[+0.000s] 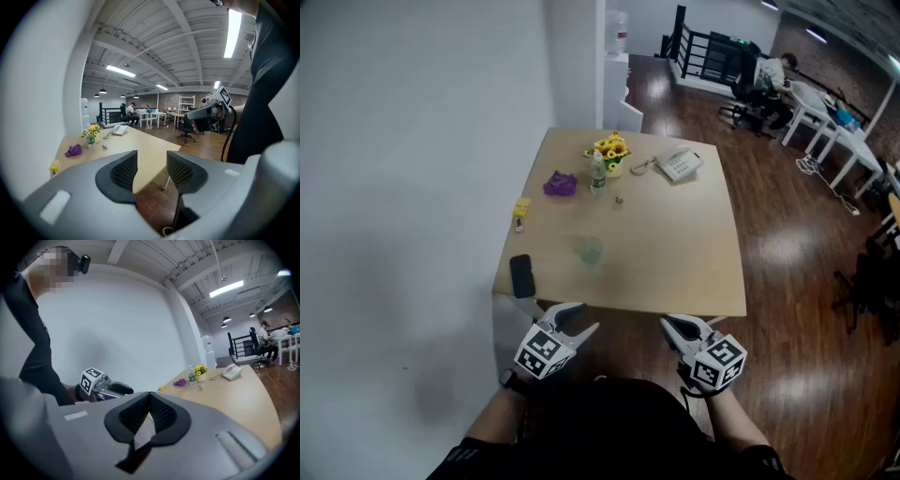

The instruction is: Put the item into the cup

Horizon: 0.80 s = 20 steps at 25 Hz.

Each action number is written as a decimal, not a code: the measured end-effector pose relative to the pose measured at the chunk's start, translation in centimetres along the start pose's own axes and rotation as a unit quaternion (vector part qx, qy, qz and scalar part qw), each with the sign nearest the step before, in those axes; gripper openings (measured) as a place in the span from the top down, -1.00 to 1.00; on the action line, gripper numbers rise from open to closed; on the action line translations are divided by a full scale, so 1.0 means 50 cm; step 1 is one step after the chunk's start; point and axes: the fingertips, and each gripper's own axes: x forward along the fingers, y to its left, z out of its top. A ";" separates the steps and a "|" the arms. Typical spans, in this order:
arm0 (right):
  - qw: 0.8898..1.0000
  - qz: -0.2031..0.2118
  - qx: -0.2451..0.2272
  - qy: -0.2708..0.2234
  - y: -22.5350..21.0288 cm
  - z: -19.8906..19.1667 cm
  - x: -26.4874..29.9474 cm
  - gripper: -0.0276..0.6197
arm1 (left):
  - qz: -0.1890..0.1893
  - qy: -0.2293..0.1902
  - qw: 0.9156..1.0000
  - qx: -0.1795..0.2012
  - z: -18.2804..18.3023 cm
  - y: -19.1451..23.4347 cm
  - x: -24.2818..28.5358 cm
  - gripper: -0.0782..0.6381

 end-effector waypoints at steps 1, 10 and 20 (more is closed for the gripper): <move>1.000 -0.001 0.000 0.000 -0.004 -0.001 0.009 0.89 | -0.001 0.001 1.000 0.000 -0.003 0.005 -0.001 0.25; 1.000 0.004 -0.025 0.014 -0.085 0.026 0.111 0.89 | 0.007 0.014 1.000 -0.007 -0.022 0.071 0.030 0.25; 0.994 0.032 -0.087 0.054 -0.313 0.099 0.291 0.82 | 0.052 0.032 0.998 -0.035 0.004 0.207 0.142 0.25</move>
